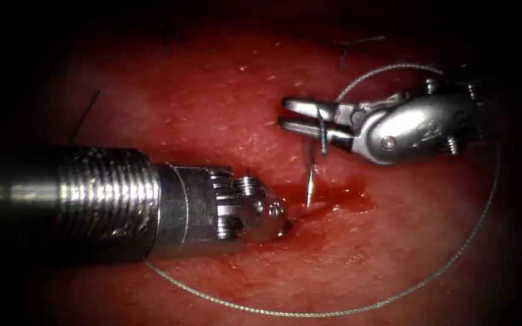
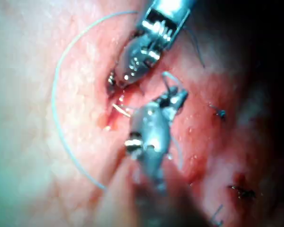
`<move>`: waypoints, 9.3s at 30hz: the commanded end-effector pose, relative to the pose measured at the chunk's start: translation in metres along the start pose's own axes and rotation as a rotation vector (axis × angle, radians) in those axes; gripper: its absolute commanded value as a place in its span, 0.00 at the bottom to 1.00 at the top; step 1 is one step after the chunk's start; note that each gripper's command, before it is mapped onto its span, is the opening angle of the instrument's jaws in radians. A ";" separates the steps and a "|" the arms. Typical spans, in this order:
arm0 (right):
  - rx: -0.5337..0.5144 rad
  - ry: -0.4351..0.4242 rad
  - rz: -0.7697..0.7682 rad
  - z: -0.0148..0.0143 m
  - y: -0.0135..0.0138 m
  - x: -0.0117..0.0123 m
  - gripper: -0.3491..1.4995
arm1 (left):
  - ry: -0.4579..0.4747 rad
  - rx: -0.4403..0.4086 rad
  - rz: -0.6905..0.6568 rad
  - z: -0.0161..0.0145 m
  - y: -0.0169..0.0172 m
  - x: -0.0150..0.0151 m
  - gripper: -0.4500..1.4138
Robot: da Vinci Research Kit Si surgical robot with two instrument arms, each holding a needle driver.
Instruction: Wound Closure
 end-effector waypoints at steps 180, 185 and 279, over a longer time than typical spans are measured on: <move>0.120 -0.157 1.267 -0.0036 -0.0011 -0.0005 0.94 | 0.515 0.347 0.348 -0.0051 0.0071 0.0001 0.25; 0.114 -0.161 1.263 -0.0054 -0.0006 -0.0009 0.89 | 0.616 0.412 0.355 -0.0061 0.0061 0.0005 0.38; 0.243 -0.190 0.911 -0.0040 -0.0104 0.0023 0.00 | 0.868 0.100 0.009 -0.0257 0.0139 0.0023 0.00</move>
